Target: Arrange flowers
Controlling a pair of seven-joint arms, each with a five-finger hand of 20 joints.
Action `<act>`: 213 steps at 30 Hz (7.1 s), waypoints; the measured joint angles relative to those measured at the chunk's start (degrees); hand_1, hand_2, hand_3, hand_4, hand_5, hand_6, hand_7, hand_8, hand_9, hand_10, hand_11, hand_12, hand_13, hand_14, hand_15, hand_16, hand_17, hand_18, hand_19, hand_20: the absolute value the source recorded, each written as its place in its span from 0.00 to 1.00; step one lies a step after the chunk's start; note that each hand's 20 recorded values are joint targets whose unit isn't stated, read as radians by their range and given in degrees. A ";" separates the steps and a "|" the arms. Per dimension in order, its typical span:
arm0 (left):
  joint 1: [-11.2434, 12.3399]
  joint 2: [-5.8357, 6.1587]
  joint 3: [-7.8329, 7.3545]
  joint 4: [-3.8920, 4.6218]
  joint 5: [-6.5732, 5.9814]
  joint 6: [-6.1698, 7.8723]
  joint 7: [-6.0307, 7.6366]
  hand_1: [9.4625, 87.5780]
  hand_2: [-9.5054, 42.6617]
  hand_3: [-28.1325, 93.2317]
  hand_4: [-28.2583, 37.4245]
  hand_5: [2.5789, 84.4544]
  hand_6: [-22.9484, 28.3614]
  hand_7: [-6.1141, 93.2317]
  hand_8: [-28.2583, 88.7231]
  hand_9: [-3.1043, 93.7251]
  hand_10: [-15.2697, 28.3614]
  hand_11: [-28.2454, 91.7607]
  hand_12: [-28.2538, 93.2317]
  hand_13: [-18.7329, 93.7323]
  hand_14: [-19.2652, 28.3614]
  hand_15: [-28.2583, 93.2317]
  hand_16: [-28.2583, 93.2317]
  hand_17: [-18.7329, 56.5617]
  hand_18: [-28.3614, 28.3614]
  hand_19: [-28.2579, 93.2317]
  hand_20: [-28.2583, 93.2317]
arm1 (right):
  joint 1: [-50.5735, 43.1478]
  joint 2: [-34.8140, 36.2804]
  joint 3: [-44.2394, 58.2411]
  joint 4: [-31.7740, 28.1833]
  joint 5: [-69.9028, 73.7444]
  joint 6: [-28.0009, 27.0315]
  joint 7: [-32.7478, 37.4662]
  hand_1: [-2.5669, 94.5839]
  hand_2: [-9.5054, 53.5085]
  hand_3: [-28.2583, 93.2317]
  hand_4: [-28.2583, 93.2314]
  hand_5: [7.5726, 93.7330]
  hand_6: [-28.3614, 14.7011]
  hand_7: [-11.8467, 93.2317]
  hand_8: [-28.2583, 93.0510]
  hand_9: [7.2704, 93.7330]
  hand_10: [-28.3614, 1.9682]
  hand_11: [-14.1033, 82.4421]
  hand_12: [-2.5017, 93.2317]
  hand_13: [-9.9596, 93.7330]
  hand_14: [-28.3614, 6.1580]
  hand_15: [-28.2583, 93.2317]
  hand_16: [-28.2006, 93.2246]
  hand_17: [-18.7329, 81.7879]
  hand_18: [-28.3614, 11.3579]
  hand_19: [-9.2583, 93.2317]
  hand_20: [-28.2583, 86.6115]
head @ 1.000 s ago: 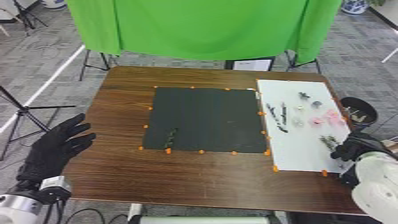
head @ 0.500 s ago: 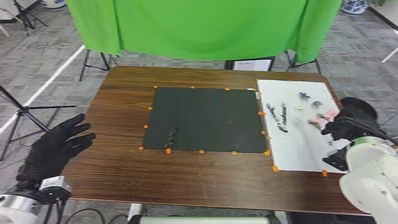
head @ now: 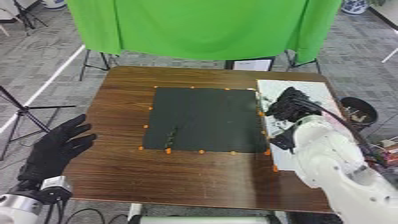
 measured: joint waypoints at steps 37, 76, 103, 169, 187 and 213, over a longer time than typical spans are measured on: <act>-3.25 1.27 3.08 1.43 -0.02 -0.38 -1.05 0.17 0.10 0.82 0.00 0.35 0.55 0.24 0.16 0.31 0.65 0.43 0.38 0.35 0.78 0.61 0.20 0.12 0.89 0.57 0.31 | 6.03 -24.97 -16.67 16.63 -11.08 0.20 -0.88 0.42 0.00 0.93 0.10 0.84 0.70 0.59 0.43 0.95 0.75 0.83 0.59 0.91 0.61 0.94 0.55 0.54 0.21 0.92 0.55; -3.91 1.53 3.54 1.91 -0.02 -1.12 -1.81 0.17 0.10 0.82 0.00 0.35 0.55 0.24 0.16 0.31 0.65 0.43 0.38 0.35 0.78 0.61 0.20 0.12 0.89 0.57 0.31 | 3.80 -26.36 -16.79 17.39 -16.64 -2.41 -4.43 0.29 0.00 0.93 0.03 0.83 0.67 0.61 0.16 0.92 0.71 0.81 0.59 0.88 0.58 0.93 0.56 0.51 0.21 0.90 0.56; -1.93 0.75 2.05 1.22 0.00 -1.06 -1.38 0.17 0.11 0.82 0.00 0.35 0.55 0.24 0.16 0.31 0.65 0.43 0.38 0.35 0.78 0.61 0.20 0.12 0.89 0.57 0.31 | 9.16 -13.73 -13.61 7.76 -16.83 -4.87 -3.22 0.16 0.00 0.88 0.00 0.58 0.52 0.62 0.12 0.67 0.50 0.83 0.61 0.71 0.42 0.95 0.57 0.43 0.15 0.86 0.61; -1.31 -0.17 1.75 0.81 0.11 -0.89 -1.40 0.18 0.13 0.82 0.00 0.35 0.55 0.24 0.16 0.31 0.65 0.43 0.38 0.35 0.78 0.61 0.20 0.12 0.89 0.57 0.31 | 14.46 0.83 -14.62 27.95 -13.09 1.44 -8.98 0.47 0.00 0.95 0.04 0.76 0.60 0.65 0.42 0.88 0.70 0.87 0.60 0.85 0.57 0.95 0.56 0.51 0.25 0.87 0.61; -0.94 -0.30 1.72 0.74 0.08 -0.81 -1.37 0.18 0.13 0.82 0.00 0.35 0.55 0.24 0.16 0.31 0.65 0.43 0.38 0.35 0.78 0.61 0.20 0.12 0.89 0.57 0.31 | 12.98 3.83 -12.63 14.53 -19.84 2.95 -12.11 0.45 0.00 0.96 0.06 0.76 0.60 0.66 0.42 0.89 0.71 0.88 0.59 0.86 0.58 0.96 0.56 0.52 0.24 0.88 0.61; -2.44 0.12 2.53 1.64 0.07 -1.22 -2.54 0.18 0.13 0.82 0.00 0.35 0.55 0.24 0.16 0.31 0.65 0.43 0.38 0.35 0.78 0.61 0.20 0.12 0.89 0.57 0.31 | 3.69 -8.31 -16.04 8.60 -20.76 4.36 -9.87 0.46 0.00 0.94 0.06 0.78 0.62 0.64 0.43 0.90 0.73 0.87 0.60 0.87 0.59 0.96 0.56 0.53 0.23 0.89 0.60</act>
